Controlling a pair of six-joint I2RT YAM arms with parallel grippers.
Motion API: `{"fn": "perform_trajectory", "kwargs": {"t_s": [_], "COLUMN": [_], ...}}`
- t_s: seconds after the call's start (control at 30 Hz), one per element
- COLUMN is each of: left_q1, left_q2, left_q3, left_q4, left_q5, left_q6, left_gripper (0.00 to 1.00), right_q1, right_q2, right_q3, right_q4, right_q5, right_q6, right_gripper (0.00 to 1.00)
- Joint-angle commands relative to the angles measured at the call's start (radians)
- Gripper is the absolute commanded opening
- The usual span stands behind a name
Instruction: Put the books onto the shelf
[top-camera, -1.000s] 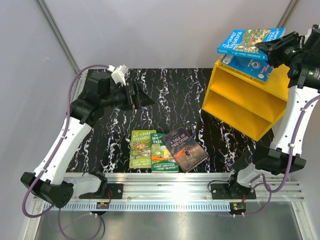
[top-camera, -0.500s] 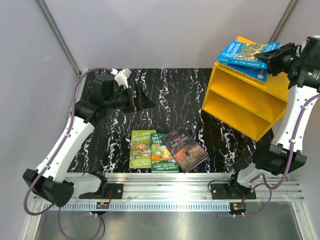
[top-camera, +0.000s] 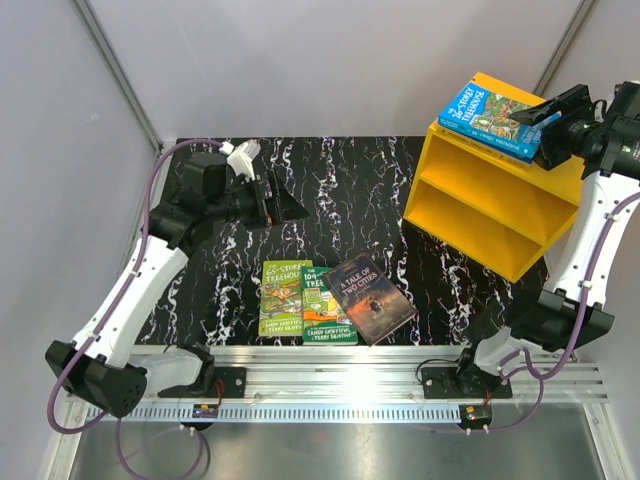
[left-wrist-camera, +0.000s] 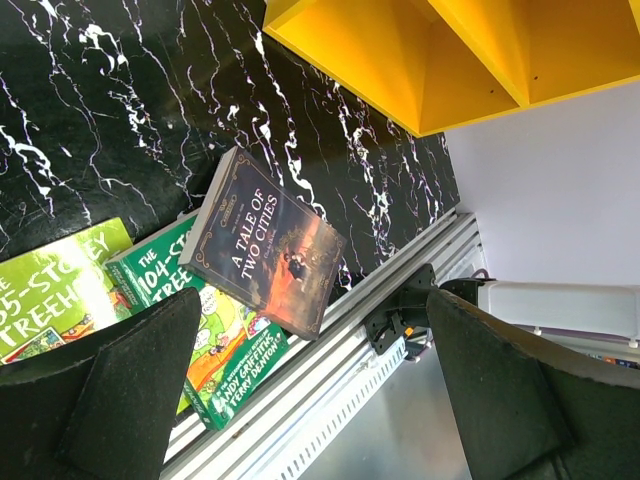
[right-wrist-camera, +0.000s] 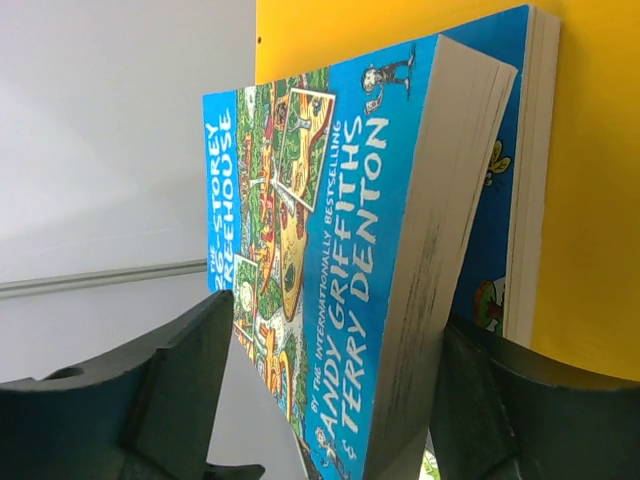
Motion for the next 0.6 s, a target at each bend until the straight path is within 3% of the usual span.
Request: {"fn": "perform_trajectory", "kwargs": {"t_s": [0.0, 0.17, 0.37, 0.57], "left_q1": [0.007, 0.007, 0.007, 0.007], "left_q2": [-0.028, -0.019, -0.019, -0.020], "left_q3": [-0.014, -0.015, -0.017, -0.020], "left_q4": [0.052, 0.067, 0.067, 0.062], "left_q5": [0.032, 0.046, 0.050, 0.046], "left_q6": [-0.004, -0.011, -0.011, -0.009], "left_gripper": [0.99, 0.99, 0.99, 0.99], "right_q1": [-0.009, -0.022, -0.073, -0.145], "right_q2": [-0.042, -0.054, 0.005, 0.050], "right_q3": [0.010, 0.006, 0.122, 0.190], "right_q4": [-0.060, -0.106, -0.250, -0.290], "right_q5": [0.062, 0.128, 0.183, 0.225], "right_q6": [-0.053, -0.056, -0.079, -0.083], "right_gripper": [0.78, 0.81, 0.82, 0.84]}}
